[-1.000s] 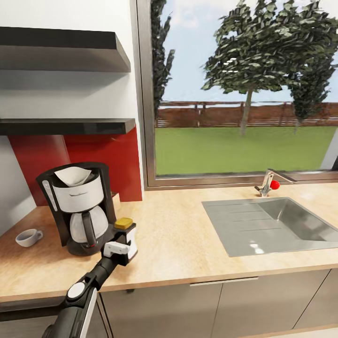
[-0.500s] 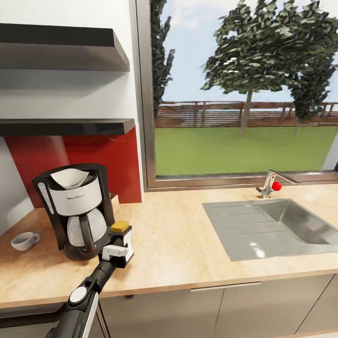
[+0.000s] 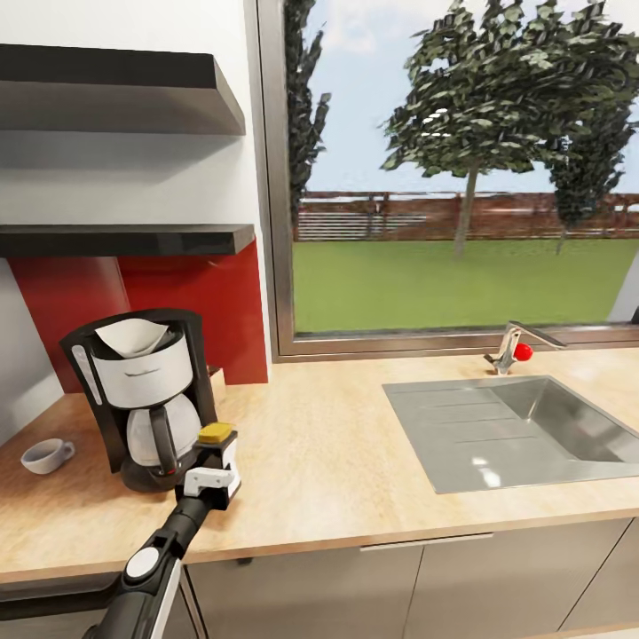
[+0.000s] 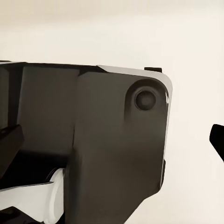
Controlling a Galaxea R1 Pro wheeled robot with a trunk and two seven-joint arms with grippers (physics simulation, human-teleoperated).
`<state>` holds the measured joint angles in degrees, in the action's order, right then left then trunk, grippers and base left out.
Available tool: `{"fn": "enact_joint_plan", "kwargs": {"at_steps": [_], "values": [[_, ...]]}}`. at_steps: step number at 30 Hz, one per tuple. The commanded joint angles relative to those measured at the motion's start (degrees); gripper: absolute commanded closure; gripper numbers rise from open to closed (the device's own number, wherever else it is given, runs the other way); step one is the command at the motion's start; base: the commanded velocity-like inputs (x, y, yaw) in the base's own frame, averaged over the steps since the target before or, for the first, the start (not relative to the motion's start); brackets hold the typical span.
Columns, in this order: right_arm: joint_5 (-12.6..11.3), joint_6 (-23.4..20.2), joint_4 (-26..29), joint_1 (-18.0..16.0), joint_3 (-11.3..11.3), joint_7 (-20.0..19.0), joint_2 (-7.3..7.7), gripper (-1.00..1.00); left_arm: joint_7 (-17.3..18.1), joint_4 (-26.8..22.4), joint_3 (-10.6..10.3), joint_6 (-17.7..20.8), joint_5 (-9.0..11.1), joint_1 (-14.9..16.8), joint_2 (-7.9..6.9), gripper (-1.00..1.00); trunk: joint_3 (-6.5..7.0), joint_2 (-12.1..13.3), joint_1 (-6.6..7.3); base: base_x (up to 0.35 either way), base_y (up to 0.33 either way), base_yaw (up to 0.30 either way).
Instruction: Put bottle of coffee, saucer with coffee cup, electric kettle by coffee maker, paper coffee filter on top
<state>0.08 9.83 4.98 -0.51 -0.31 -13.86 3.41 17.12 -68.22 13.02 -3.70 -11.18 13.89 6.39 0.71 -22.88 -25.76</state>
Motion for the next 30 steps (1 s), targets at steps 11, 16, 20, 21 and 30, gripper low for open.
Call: {"fn": "enact_joint_plan", "kwargs": {"at_steps": [11,16,20,21,30], "values": [[0.0,0.2,-0.1,0.0,0.0,-0.2,0.02,-1.00,-0.7,0.0,0.2,-0.3,-0.9,0.0,-0.34,-1.00,-0.02,0.0,-0.02,0.000,0.000,0.000],[0.0,0.2,-0.1,0.0,0.0,-0.2,0.02,-1.00,-1.7,0.0,0.2,-0.4,-0.9,0.0,-0.35,-1.00,-0.02,0.0,-0.02,0.000,0.000,0.000],[0.0,0.2,-0.1,0.0,0.0,-0.2,0.02,-1.00,-1.8,0.0,0.2,-0.3,-0.9,-0.1,-0.33,-1.00,-0.02,0.0,-0.02,0.000,0.000,0.000],[0.0,0.2,-0.1,0.0,0.0,-0.2,0.02,-1.00,-1.8,0.0,0.2,-0.4,-0.9,-0.1,-0.33,-1.00,-0.02,0.0,-0.02,0.000,0.000,0.000],[0.0,0.2,-0.1,0.0,0.0,-0.2,0.02,-1.00,-1.8,0.0,0.2,-0.4,-0.9,-0.1,-0.33,-1.00,-0.02,0.0,-0.02,0.000,0.000,0.000]]}}
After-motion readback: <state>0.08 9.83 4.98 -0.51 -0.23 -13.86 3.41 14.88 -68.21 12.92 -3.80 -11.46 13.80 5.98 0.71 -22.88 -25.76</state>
